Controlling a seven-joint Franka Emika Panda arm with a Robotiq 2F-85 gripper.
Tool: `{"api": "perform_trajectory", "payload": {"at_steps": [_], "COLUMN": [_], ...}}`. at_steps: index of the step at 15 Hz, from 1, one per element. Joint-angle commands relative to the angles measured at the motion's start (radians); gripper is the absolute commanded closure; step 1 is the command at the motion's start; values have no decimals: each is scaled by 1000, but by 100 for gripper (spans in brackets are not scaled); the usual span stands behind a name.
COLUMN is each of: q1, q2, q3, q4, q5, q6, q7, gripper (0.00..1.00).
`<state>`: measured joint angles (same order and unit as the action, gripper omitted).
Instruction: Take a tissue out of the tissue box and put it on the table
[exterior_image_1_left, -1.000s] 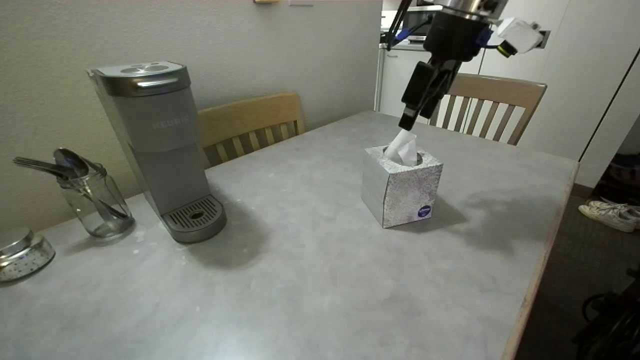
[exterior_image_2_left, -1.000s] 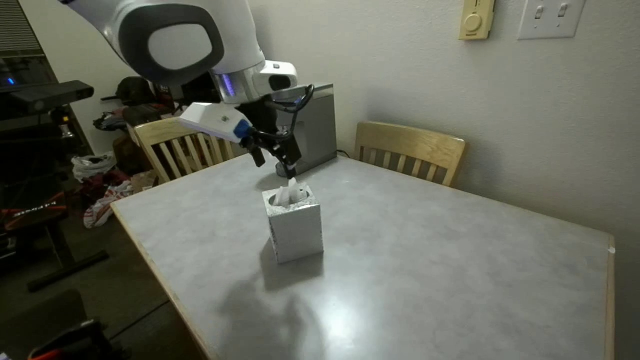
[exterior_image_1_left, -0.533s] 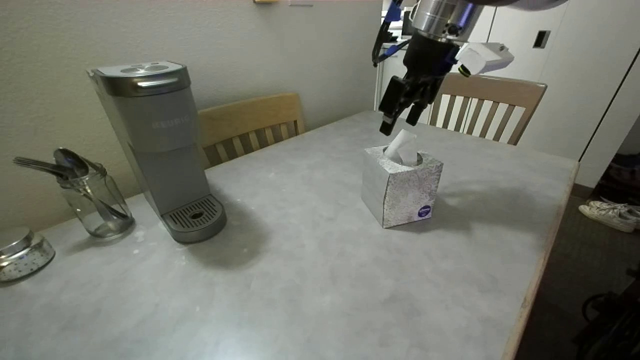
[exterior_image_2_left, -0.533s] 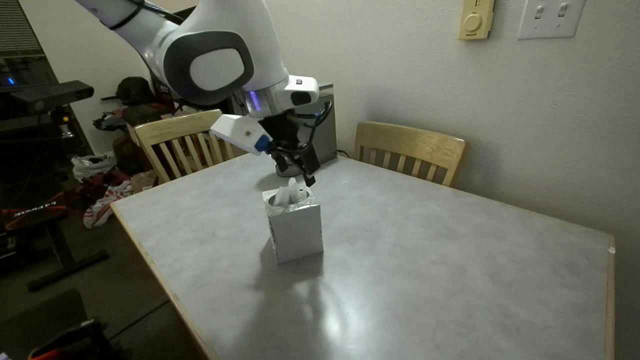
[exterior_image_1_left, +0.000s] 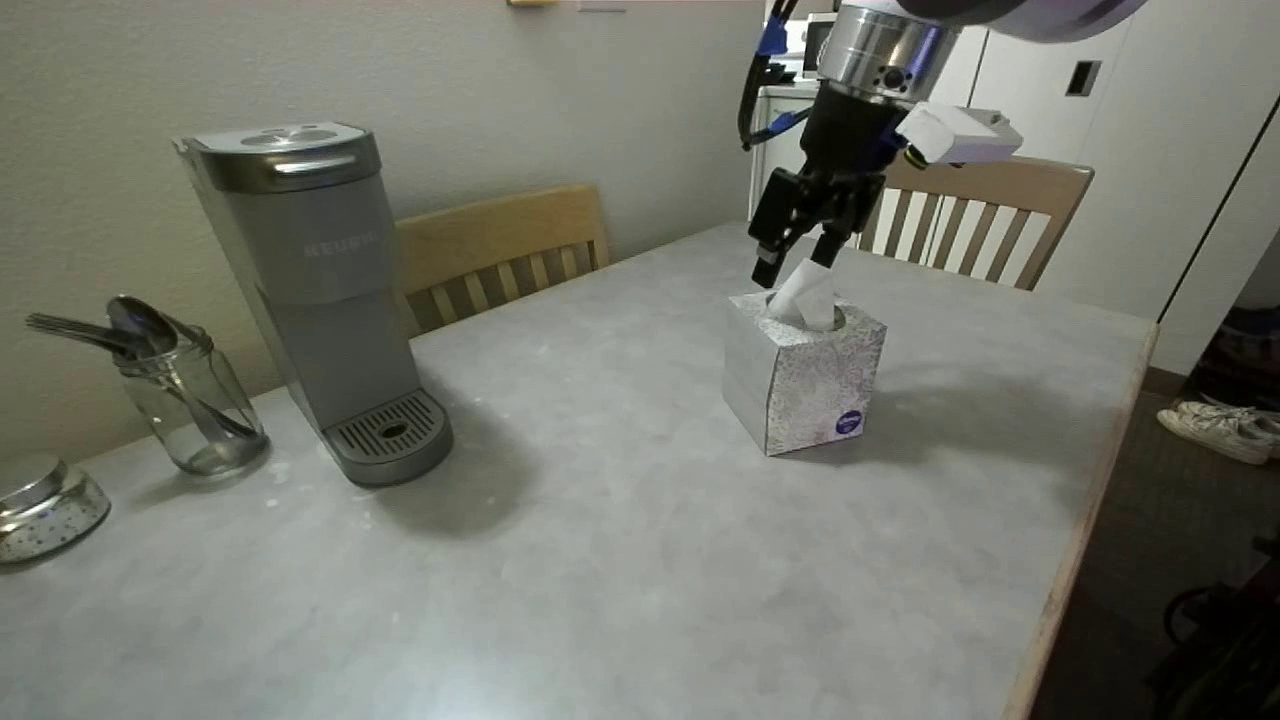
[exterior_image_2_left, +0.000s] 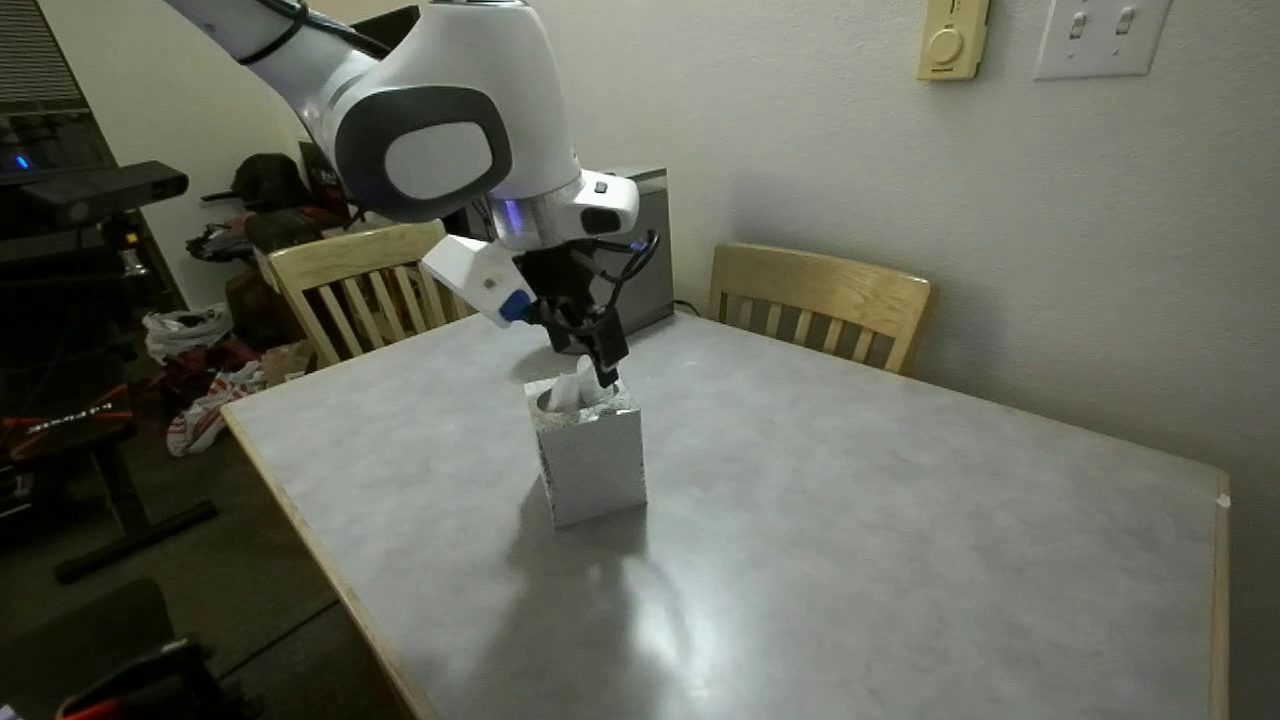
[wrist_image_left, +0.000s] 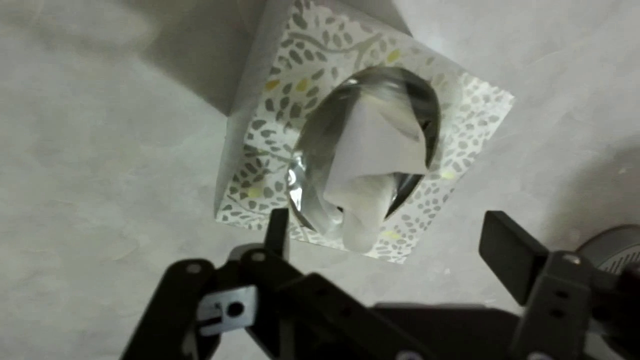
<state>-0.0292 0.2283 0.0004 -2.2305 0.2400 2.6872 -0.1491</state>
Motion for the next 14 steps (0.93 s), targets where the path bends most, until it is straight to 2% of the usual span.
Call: {"api": "perform_trajectory", "payload": {"at_steps": [1,2,10,14], "q1": [-36,-37,-28,-20], "q2": [8,8,-3,-26], "q3": [31,33,26,19], "q4": [22,22,22,19], "q5": [43,45,21,-3], "q6": [-49,-56,-68,-78], "q7": [-28,-30,-13,4], "gripper": [33,43,96,100]}}
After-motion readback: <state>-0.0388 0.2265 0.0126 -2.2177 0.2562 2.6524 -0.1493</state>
